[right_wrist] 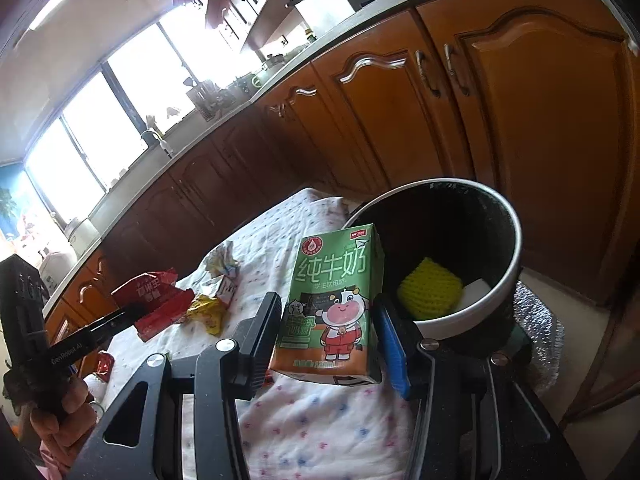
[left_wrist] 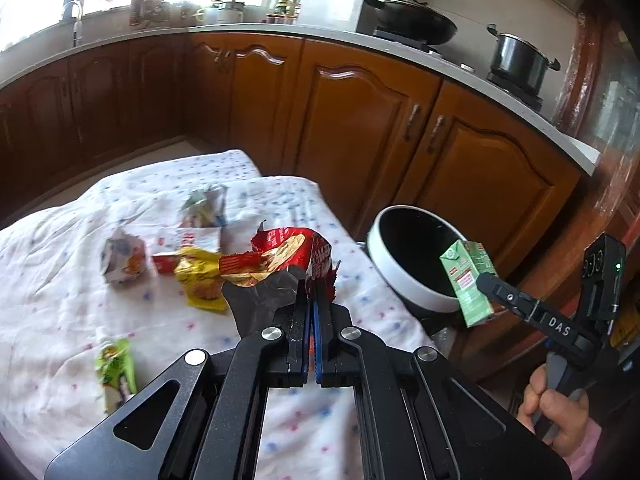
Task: Collect trash
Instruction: 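Carry the wrapper and milk carton to the bin and release both, then grasp the yellow snack bag with the left tool while the right tool grasps the orange packet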
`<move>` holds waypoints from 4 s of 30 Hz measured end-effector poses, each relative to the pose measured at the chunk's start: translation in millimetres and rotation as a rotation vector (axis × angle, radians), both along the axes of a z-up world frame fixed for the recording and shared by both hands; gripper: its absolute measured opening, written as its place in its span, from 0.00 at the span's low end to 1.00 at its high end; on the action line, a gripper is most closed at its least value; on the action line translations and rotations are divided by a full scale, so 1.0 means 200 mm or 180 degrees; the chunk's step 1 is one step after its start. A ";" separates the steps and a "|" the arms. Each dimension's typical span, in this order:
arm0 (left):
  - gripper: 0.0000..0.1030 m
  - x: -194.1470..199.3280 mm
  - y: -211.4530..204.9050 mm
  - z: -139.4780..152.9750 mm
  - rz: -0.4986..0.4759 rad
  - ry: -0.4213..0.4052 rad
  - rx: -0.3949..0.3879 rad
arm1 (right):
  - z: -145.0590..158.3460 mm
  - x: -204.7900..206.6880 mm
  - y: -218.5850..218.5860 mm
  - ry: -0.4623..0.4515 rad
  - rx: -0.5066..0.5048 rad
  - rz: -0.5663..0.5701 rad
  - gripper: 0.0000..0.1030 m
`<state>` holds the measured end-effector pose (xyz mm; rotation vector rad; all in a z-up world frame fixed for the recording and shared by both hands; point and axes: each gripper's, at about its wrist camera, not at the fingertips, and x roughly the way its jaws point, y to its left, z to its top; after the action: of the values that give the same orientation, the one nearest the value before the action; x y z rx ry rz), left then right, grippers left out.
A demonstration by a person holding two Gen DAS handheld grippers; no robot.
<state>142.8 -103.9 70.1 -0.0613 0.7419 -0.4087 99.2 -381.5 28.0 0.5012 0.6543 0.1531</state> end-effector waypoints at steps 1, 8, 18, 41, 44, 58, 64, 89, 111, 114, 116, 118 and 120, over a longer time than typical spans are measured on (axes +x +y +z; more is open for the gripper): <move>0.01 0.01 -0.03 0.00 -0.0034 -0.0008 0.0004 | 0.00 0.00 -0.01 0.0007 -0.0021 -0.0013 0.47; 0.01 0.06 -0.29 -0.02 -0.0288 -0.0017 0.0038 | 0.01 0.04 -0.13 0.0067 -0.0138 -0.0102 0.47; 0.01 0.20 -0.66 -0.06 -0.0683 0.0143 0.0113 | 0.01 0.18 -0.29 0.0139 -0.0260 -0.0185 0.47; 0.35 0.47 -1.00 -0.26 -0.0906 0.0582 0.0299 | -0.14 0.41 -0.44 0.0450 -0.0191 -0.0242 0.60; 0.41 0.45 -0.98 -0.25 -0.0894 0.0540 0.0277 | -0.13 0.38 -0.45 0.0412 -0.0114 -0.0251 0.62; 0.52 0.23 -0.53 -0.20 -0.0390 0.0312 0.0106 | -0.06 0.12 -0.17 0.0070 -0.0073 -0.0101 0.82; 0.54 0.13 -0.25 -0.20 -0.0070 0.0275 0.0019 | -0.07 0.04 0.01 0.0038 -0.0049 0.0048 0.83; 0.55 0.04 0.42 -0.30 0.0655 0.0447 -0.0132 | -0.11 0.04 0.62 0.0187 -0.0143 0.0822 0.83; 0.56 0.38 0.31 -0.39 0.0692 0.0641 0.0125 | -0.24 0.24 0.74 0.0388 -0.0521 0.1026 0.20; 0.56 0.43 0.29 -0.42 0.0712 0.0676 0.0152 | -0.23 0.24 0.70 0.0371 -0.0459 0.0990 0.12; 0.56 0.46 0.28 -0.44 0.0745 0.0676 0.0187 | -0.22 0.23 0.67 0.0336 -0.0418 0.0964 0.12; 0.55 0.49 0.27 -0.45 0.0756 0.0669 0.0194 | -0.21 0.22 0.65 0.0320 -0.0355 0.0952 0.12; 0.47 0.50 0.26 -0.45 0.0764 0.0648 0.0196 | -0.20 0.21 0.62 0.0306 -0.0300 0.0931 0.12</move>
<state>243.3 -51.4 -20.5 -0.1342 0.9357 -0.1513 140.7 -258.0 -12.1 0.3215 0.8234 0.3740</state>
